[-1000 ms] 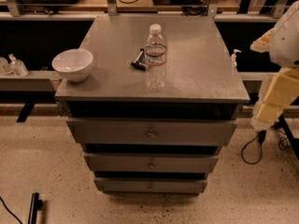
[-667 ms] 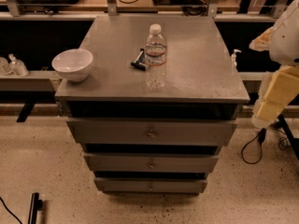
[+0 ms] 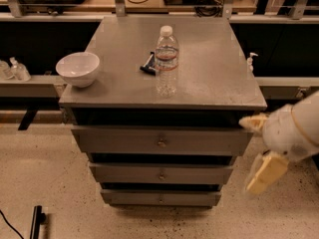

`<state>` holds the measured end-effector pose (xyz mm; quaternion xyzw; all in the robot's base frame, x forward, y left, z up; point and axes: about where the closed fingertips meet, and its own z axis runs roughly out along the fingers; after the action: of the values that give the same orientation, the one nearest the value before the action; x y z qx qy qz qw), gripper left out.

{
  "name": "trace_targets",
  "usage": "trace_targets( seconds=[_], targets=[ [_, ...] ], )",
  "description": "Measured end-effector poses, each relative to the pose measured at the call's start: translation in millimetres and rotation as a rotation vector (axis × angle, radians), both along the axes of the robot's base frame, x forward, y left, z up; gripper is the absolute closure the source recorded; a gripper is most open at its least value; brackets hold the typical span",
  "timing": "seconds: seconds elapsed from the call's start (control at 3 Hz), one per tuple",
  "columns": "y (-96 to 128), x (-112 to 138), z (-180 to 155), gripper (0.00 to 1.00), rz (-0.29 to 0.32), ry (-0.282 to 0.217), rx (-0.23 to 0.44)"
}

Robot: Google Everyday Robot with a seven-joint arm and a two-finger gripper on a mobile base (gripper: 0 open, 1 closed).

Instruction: Open bottom drawer

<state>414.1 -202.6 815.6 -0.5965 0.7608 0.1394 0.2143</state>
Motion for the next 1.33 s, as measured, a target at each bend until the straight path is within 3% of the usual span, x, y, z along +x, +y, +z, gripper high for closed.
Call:
trace_targets(
  seconds=[0.33,0.67,1.0,1.33],
  targets=[
    [-11.4,-28.5,-33.0,0.0,-0.053,0.031,0.09],
    [-0.3,-24.5,-24.2,0.0,-0.014,0.029,0.037],
    [19.8,-29.7,-69.0,0.0,0.04,0.046,0.052],
    [38.2,-56.5,-165.3,0.0,0.082,-0.004,0.148]
  ],
)
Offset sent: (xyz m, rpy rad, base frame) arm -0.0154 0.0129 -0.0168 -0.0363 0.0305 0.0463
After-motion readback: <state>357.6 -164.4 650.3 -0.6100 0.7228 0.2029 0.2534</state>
